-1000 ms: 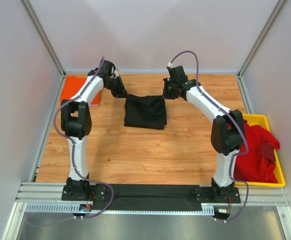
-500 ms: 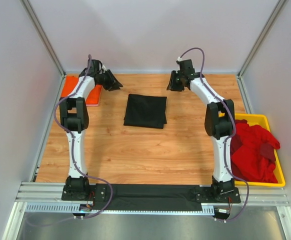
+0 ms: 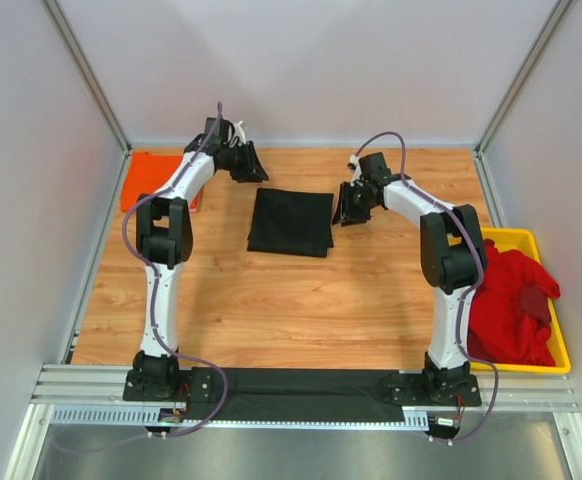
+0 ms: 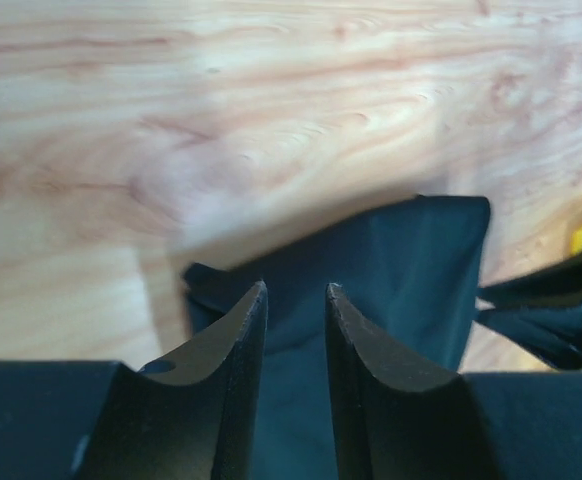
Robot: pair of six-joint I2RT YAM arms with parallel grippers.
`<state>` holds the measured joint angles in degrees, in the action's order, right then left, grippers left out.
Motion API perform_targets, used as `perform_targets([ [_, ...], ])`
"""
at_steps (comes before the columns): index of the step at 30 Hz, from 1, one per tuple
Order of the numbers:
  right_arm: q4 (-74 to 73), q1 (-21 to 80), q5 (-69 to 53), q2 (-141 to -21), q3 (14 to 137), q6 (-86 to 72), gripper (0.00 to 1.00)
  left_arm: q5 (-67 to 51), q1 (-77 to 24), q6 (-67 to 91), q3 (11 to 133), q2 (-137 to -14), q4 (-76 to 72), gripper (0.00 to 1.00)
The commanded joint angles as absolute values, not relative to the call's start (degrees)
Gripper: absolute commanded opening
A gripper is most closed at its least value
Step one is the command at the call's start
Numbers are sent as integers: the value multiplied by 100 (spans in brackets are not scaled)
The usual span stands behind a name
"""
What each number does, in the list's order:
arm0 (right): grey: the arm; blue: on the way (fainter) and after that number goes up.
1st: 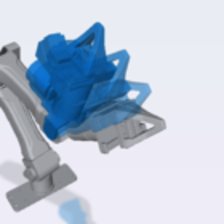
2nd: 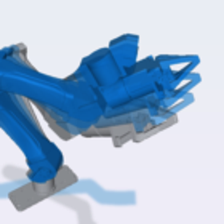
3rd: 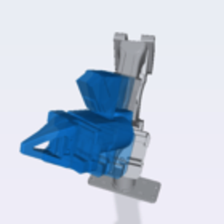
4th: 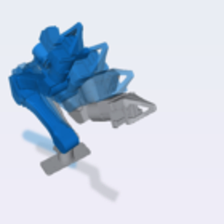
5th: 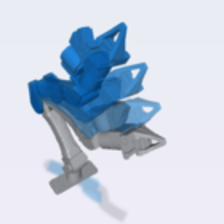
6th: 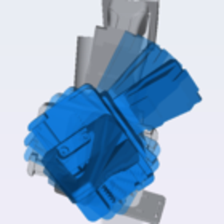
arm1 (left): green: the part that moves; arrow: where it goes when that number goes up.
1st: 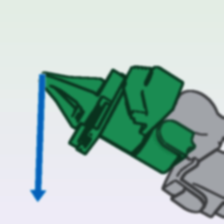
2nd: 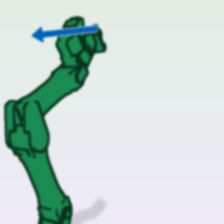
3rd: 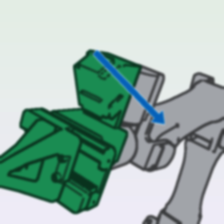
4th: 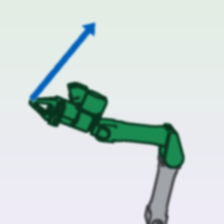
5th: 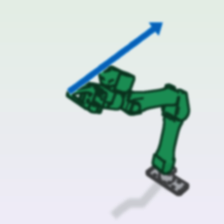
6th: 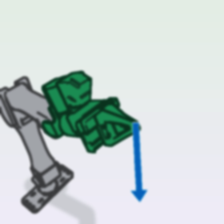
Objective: Fold and stack the t-shirts
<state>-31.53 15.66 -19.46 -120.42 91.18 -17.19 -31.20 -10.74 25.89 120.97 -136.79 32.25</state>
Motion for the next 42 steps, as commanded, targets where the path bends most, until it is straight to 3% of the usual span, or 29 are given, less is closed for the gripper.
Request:
perform_targets([
  [1, -2620, 1564, -2294, -11646, 8746, -1714, 35, -2953, -870, 2276, 12331, -14018, 3270, 37],
  [11, -1478, 1573, -3031, -11400, 7489, -2109, 36, -3365, -563, 2549, 12524, -14423, 2891, 37],
  [20, -581, 1600, -3243, -11189, 6751, -2504, 41, -3595, -554, 2215, 11707, -13588, 2557, 46],
  [31, -843, 1591, -2883, -10626, 6478, -2646, 42, -4157, -694, 1635, 11558, -13579, 2768, 47],
  [37, -1221, 1591, -2602, -10441, 6696, -2461, 42, -4359, -756, 1468, 11514, -13509, 2918, 38],
  [42, -1599, 1591, -2286, -10854, 7496, -2356, 42, -3457, -782, 1546, 11154, -12974, 2918, 40],
])
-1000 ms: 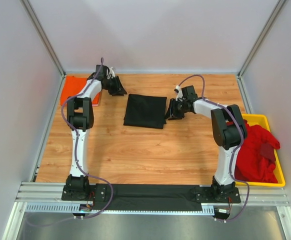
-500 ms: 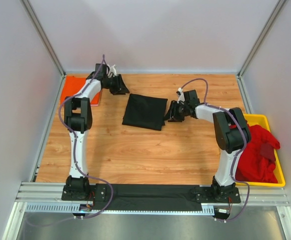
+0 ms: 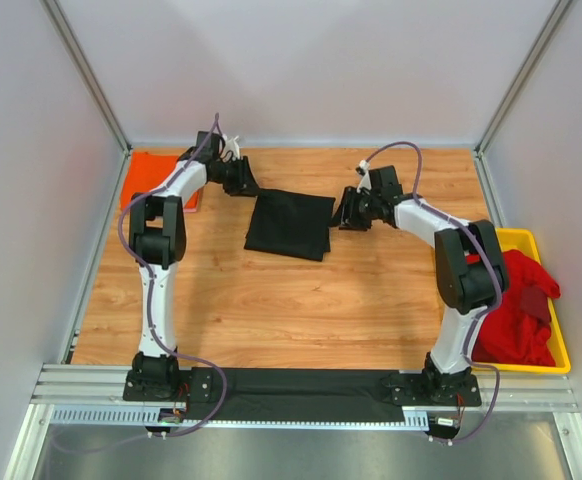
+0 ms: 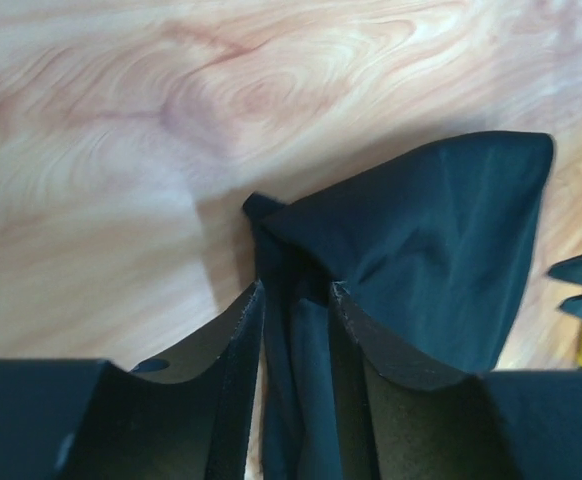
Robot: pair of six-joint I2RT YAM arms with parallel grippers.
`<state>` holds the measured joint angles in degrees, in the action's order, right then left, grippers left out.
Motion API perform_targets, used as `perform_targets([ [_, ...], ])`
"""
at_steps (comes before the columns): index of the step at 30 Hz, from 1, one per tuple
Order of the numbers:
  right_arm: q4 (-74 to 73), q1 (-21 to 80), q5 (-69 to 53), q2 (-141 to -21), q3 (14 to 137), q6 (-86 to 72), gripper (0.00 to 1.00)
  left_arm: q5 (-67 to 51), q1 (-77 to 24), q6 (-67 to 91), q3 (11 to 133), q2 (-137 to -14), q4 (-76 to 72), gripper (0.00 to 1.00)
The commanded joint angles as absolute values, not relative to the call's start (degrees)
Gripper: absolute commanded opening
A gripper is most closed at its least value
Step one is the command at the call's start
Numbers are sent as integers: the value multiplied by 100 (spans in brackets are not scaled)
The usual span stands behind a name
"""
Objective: Fold and stack the t-shirts
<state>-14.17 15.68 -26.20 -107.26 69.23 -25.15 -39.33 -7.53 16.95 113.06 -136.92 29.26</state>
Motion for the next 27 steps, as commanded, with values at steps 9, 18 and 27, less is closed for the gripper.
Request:
perform_targets([
  [9, -2153, 1538, -1863, -12365, 9447, -1987, 43, -2655, -905, 2056, 10417, -12288, 2804, 42],
  [18, -1776, 1503, -2180, -12981, 10301, -1741, 16, -2608, -984, 1882, 10027, -12374, 2522, 47],
  [27, -1240, 1468, -2601, -13429, 10687, -1889, 16, -3446, -993, 1609, 11205, -13446, 2733, 46],
])
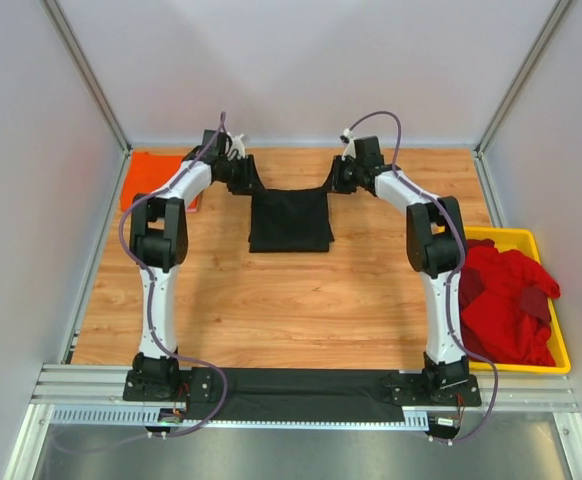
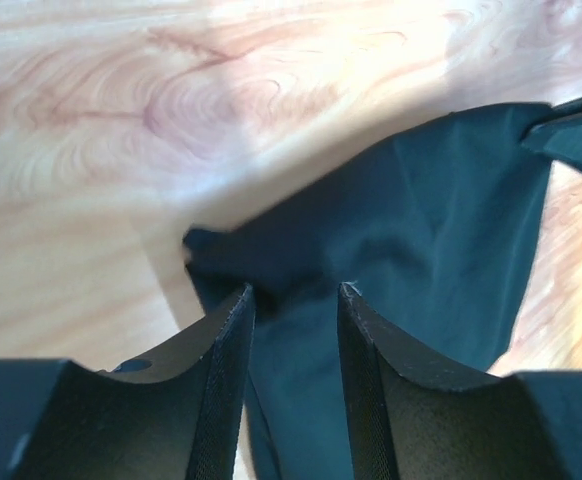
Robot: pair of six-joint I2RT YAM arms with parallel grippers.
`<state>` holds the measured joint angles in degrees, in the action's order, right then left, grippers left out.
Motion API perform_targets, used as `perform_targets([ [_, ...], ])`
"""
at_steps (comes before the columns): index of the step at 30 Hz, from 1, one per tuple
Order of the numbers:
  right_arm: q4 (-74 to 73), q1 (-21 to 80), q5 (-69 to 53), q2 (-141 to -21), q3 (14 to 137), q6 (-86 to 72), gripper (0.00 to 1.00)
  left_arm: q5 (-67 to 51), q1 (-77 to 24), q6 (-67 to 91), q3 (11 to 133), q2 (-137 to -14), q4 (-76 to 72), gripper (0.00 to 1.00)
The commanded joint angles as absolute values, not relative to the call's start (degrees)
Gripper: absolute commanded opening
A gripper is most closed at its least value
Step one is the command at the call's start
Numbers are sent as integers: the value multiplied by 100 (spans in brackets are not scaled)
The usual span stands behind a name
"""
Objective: Fold and stack the t-shirts
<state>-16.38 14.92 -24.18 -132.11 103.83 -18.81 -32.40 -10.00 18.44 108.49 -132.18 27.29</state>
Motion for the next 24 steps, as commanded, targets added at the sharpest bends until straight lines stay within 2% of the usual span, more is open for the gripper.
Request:
perform_targets([
  [1, -1204, 1459, -2602, -13517, 10757, -1924, 16, -3280, -993, 1591, 11415, -13621, 2881, 46],
  [11, -1300, 1441, -2408, -13966, 11232, -2048, 19, -2346, -616, 2346, 11812, -13896, 2979, 47],
  [16, -1555, 1424, -2487, -13852, 11330, -1969, 35, -2907, -562, 2435, 11743, -13624, 3032, 51],
  [24, -1345, 1485, -2874, -12543, 9757, -1837, 46, -3304, -562, 2207, 11268, -12815, 3260, 54],
])
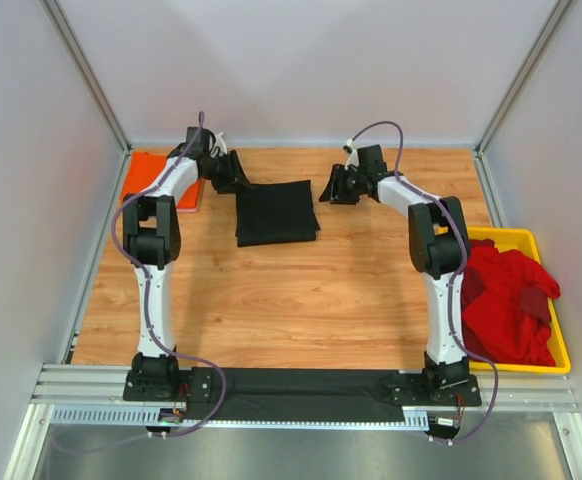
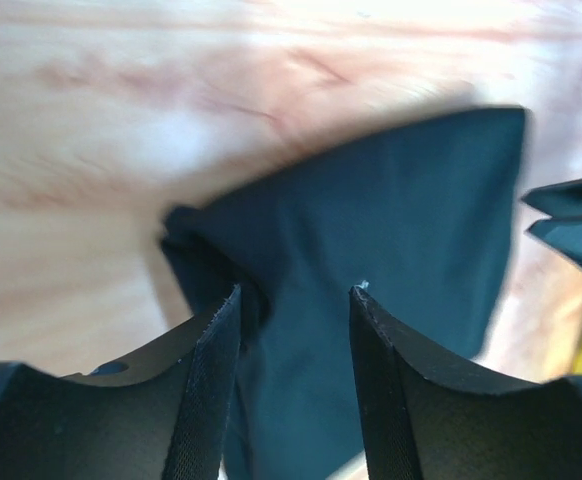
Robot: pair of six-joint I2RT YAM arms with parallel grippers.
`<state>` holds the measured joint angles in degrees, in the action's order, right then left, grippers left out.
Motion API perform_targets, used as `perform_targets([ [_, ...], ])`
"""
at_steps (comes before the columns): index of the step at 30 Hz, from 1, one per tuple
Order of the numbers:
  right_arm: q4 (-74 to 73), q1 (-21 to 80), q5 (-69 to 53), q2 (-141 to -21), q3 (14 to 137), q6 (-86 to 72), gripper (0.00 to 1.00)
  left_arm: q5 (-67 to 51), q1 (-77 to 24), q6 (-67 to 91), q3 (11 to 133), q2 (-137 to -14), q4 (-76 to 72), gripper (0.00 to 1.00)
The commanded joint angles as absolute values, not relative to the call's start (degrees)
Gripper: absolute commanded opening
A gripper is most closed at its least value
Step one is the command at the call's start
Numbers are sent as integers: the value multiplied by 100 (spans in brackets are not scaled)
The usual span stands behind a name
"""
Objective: Fold and stack the t-shirts
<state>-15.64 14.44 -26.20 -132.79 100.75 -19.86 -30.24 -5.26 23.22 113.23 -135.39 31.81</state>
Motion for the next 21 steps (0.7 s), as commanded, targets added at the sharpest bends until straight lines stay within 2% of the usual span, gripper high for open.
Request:
perform_targets([
  [1, -1336, 1503, -2996, -12394, 9512, -1802, 50, -3374, -562, 2163, 11207, -12675, 3313, 54],
  [9, -1362, 1793, -3050, -12331, 9105, -1565, 56, -3103, -562, 1916, 10926, -12419, 3911, 54],
  [14, -1389, 1925, -2874, -12480, 9044, -1442, 61, -2848, -571, 2082, 9741, -11972, 3675, 55],
  [21, -1468, 2197, -2559, -12358, 8728, -1327, 59, -2593, -791, 2303, 8466, -11646, 3288, 55],
])
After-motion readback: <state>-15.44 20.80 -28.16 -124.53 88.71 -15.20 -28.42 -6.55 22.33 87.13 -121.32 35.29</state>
